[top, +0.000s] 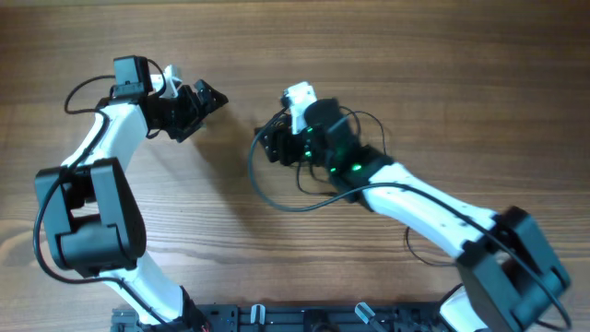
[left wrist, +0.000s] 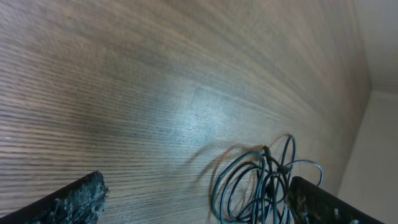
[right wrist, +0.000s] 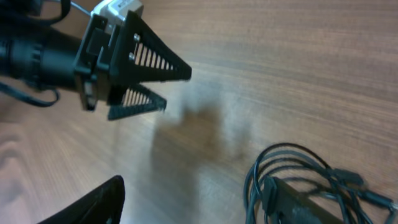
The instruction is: Untangle cables
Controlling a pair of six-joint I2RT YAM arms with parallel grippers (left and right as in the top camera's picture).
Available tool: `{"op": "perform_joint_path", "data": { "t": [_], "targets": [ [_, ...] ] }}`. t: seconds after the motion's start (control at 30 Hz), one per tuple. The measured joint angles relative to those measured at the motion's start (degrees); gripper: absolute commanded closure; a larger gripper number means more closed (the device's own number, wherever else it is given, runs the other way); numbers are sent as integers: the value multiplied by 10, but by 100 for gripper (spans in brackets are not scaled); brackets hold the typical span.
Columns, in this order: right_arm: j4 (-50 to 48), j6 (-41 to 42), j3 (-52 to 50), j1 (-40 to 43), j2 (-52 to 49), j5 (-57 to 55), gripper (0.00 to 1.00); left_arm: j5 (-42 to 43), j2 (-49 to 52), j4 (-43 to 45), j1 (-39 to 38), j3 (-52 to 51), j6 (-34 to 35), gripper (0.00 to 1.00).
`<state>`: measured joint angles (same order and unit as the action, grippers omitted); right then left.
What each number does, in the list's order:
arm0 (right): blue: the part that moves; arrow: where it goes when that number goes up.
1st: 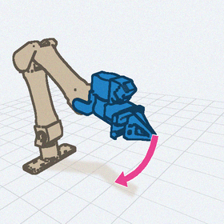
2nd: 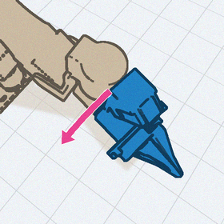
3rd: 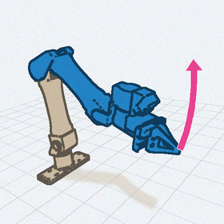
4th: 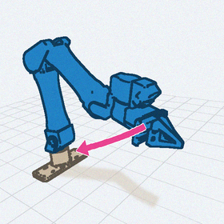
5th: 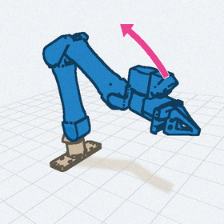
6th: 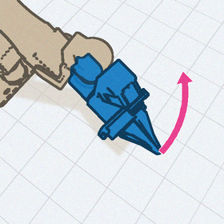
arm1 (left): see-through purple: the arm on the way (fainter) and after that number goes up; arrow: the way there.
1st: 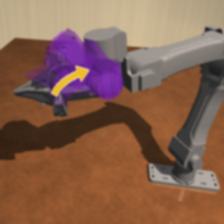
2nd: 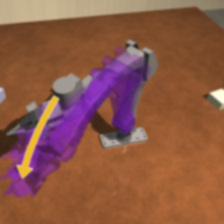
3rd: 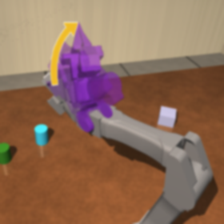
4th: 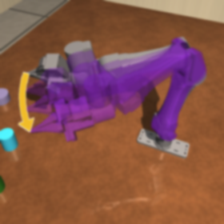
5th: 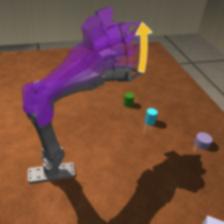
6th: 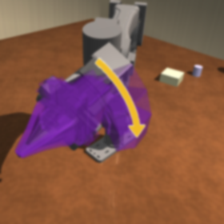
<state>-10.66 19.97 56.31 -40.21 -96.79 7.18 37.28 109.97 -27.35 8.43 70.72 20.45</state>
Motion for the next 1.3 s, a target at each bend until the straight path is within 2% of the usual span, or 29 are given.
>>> {"op": "perform_joint_path", "data": {
  "t": [0.03, 0.07, 0.2, 0.27, 0.33, 0.43, 0.6, 0.7, 0.73, 1.0, 1.03, 1.07, 1.13, 1.17, 1.3],
  "targets": [
    [-18, -7, 0, -5, -11, -11, 29, 3, 3, 0, 0, 0, 0, 4],
    [-38, -15, 0, -10, -24, -22, 29, 7, 7, 0, 0, 0, 0, 0],
    [-93, -31, 0, -12, -67, -45, 30, 17, 8, 0, 0, 0, -1, 0],
    [-102, -36, 0, -12, -91, -53, 35, 19, 8, 0, 0, 0, 0, 0],
    [-104, -38, 0, -12, -110, -60, 42, 19, 8, 0, 0, 0, 0, 0],
    [-100, -42, 0, -12, -126, -63, 59, 19, 8, 0, 0, 0, 0, 0],
    [-84, -47, 0, -12, -129, -73, 78, 19, 8, 0, 0, 0, 0, 0],
    [-66, -47, 0, -12, -129, -77, 94, 19, 8, 0, 0, 0, 0, 0],
    [-64, -47, 0, -12, -129, -79, 96, 19, 8, 0, 0, 0, 0, 0],
    [-65, -49, 0, -12, -128, -114, 96, 19, 8, 0, 0, 0, 0, 0],
    [-65, -49, 0, -12, -126, -117, 93, 19, 8, 0, 0, 0, 0, 0],
    [-65, -49, 0, -12, -121, -119, 84, 19, 8, 0, 0, 0, 0, 0],
    [-64, -51, 0, -12, -103, -122, 55, 19, 8, 0, 0, 0, -1, 0],
    [-63, -49, 0, -12, -88, -123, 47, 19, 8, 0, 0, 0, -1, 0],
    [-63, -50, 1, -12, -49, -121, 41, 19, 8, 0, 0, 0, 0, 0]
  ]
}}
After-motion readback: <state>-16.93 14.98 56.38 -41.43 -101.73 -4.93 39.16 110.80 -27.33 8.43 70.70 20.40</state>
